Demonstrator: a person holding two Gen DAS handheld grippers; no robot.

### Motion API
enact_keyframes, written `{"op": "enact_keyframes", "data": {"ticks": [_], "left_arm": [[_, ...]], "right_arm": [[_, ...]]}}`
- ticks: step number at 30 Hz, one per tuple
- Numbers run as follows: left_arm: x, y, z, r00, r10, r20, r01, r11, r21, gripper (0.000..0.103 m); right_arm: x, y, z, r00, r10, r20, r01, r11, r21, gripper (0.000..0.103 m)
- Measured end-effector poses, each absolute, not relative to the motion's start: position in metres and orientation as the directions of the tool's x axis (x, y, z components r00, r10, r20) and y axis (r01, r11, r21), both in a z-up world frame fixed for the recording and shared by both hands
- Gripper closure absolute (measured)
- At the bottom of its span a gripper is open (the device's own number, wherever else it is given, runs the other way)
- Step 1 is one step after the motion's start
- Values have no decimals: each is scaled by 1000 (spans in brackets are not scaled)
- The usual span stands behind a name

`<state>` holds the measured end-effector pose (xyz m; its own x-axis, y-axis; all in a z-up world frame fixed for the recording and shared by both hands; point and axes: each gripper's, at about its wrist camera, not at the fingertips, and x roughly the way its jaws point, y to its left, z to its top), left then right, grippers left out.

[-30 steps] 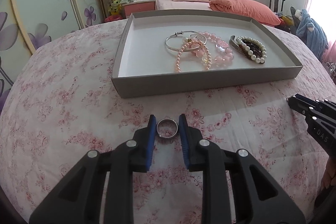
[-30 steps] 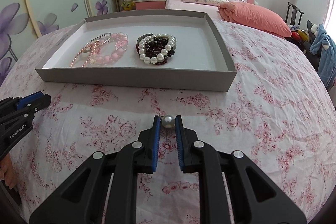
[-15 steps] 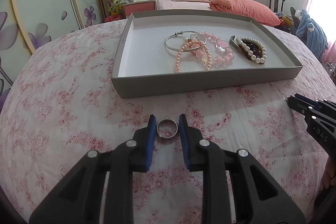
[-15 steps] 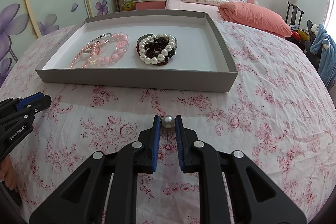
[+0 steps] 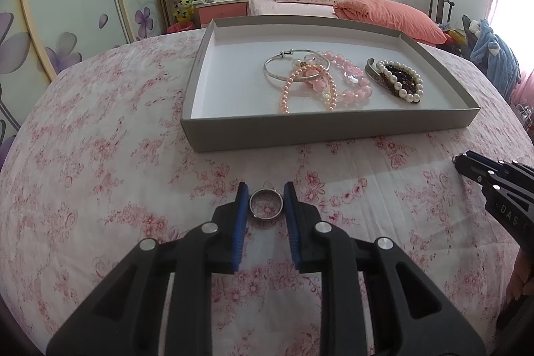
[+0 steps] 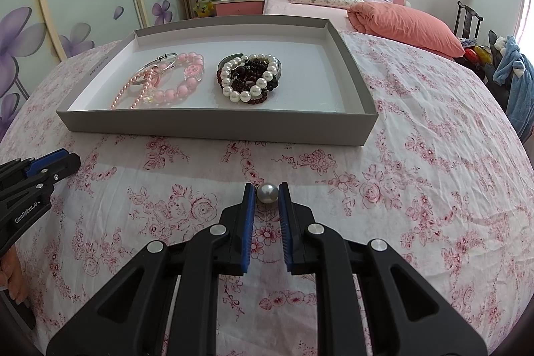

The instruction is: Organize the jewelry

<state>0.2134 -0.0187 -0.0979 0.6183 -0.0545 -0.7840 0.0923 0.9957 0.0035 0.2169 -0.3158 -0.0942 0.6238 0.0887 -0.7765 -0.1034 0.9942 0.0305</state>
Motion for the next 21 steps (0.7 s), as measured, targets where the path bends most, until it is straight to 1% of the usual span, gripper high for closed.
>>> {"op": "enact_keyframes", "data": {"ticks": [3,6,8,10,18,21], "left_arm": [[204,-19,-98,619,-52,-784,94,996,9,81],[194,-19,-97,612,-60,-789,101,995,3,81],[191,-15,-95,596,-92,-797,97,994,-42,81],[188,-13,-93,594,-120,-795,94,992,-79,81],[170,-16,-72,685,-130,-717,118,991,-67,81],[169,-14,-72,687,-143,-713,120,989,-83,81]], "right_arm": [[211,-313,-94,617,93,-781,-114,993,28,89],[205,-314,-93,583,144,-800,-135,988,79,91],[202,-313,-92,577,169,-799,-142,984,105,97],[198,-310,-91,591,173,-788,-146,984,106,97],[193,-314,-88,613,161,-773,-140,986,94,98],[192,-318,-90,614,164,-772,-139,985,99,97]]}}
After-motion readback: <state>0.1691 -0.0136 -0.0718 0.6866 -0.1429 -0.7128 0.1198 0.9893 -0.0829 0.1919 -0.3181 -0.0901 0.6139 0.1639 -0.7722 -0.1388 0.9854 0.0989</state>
